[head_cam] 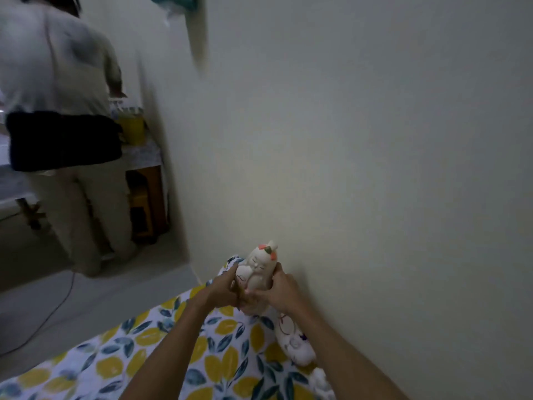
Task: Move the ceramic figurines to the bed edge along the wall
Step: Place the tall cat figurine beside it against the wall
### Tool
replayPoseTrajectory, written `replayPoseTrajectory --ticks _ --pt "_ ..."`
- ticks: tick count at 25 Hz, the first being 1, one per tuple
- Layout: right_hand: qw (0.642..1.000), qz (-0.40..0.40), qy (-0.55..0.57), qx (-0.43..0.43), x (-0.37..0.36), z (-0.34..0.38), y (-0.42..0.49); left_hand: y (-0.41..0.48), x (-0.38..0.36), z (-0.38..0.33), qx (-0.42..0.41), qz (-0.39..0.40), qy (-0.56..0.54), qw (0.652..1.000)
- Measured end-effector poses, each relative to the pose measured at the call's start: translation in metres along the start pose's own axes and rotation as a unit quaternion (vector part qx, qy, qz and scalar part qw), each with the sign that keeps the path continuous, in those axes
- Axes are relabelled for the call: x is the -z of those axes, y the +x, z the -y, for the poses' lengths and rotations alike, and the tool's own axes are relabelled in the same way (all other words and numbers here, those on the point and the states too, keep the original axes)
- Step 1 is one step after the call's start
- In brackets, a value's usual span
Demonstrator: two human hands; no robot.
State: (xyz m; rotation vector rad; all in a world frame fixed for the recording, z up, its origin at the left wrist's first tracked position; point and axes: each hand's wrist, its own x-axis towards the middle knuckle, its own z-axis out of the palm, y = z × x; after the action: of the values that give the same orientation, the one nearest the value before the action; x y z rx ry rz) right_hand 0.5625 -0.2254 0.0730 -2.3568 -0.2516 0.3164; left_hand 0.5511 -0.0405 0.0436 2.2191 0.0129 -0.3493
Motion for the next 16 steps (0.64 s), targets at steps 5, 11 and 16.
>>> replayPoseTrajectory --ticks 5,11,16 --pt "0.998 -0.029 -0.04 -0.04 0.003 -0.029 0.021 0.043 -0.02 0.001 0.0 0.038 -0.062 0.997" --pt "0.996 -0.054 -0.065 -0.042 0.004 -0.023 0.016 0.046 -0.014 -0.007 0.015 0.082 -0.101 0.991" --pt "0.996 -0.057 -0.059 -0.043 -0.005 -0.022 0.011 0.041 -0.012 -0.007 0.025 0.097 -0.099 0.99"
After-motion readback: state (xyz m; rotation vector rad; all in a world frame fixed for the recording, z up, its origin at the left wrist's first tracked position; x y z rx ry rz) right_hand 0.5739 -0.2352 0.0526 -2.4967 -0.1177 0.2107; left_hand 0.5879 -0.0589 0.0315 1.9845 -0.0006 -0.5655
